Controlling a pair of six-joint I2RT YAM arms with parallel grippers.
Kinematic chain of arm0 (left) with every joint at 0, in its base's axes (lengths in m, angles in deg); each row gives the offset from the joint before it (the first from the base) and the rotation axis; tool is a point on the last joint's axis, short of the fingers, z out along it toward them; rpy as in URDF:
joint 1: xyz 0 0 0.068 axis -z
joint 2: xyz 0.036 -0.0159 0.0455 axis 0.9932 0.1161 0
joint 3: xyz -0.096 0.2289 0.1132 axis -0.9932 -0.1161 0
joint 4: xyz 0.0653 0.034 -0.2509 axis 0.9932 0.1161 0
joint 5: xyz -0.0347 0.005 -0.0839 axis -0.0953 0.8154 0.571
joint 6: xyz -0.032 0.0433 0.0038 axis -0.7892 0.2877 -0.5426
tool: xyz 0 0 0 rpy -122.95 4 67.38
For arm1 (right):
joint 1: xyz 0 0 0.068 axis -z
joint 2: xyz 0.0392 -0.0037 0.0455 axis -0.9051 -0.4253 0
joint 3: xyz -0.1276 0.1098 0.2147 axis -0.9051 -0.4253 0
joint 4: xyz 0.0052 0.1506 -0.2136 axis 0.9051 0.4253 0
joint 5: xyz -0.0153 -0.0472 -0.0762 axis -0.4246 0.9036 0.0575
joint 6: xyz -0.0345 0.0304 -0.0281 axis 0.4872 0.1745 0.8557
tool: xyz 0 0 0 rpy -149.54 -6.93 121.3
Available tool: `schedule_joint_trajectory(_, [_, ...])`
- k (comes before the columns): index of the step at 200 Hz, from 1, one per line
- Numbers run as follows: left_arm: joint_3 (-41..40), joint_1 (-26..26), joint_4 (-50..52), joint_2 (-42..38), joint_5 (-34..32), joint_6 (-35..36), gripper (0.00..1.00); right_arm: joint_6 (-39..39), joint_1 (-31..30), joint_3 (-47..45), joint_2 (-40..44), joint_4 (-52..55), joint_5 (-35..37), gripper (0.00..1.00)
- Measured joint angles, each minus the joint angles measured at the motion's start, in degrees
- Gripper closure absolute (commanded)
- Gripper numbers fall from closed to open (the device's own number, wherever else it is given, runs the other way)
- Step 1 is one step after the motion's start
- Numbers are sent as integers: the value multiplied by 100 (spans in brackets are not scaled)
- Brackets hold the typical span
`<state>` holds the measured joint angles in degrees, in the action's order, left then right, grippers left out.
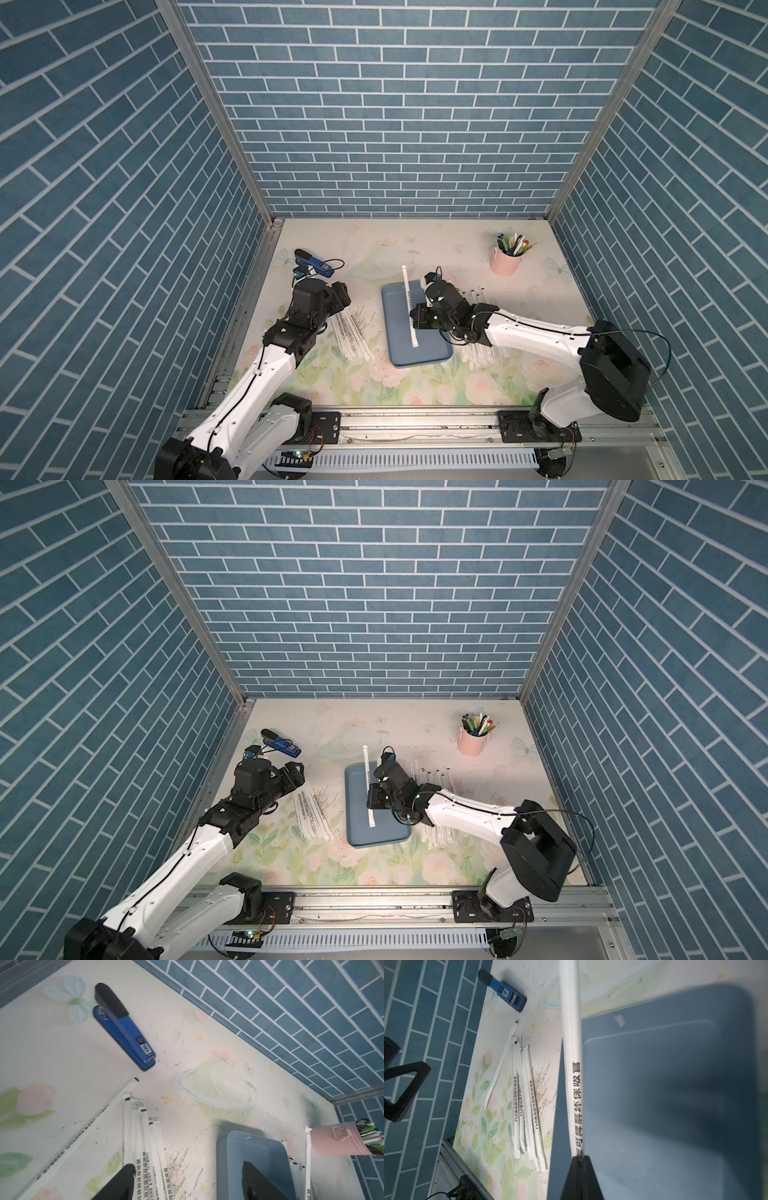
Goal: Put the straws into the storage box
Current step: Place the straw in the storage box.
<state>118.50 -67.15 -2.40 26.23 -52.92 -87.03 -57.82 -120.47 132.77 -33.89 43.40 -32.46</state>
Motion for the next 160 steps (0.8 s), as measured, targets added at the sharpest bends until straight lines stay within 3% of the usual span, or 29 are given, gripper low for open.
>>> schedule_joint_trajectory(66, [-138,-155,-26,-31,273,-76,16,-841,-138,-74,-831,-470,-667,100])
schedule_joint_trajectory(160, [-345,-160,-291,186,570,-256,26,-909,-138,586,-1624,-199,-1220,100])
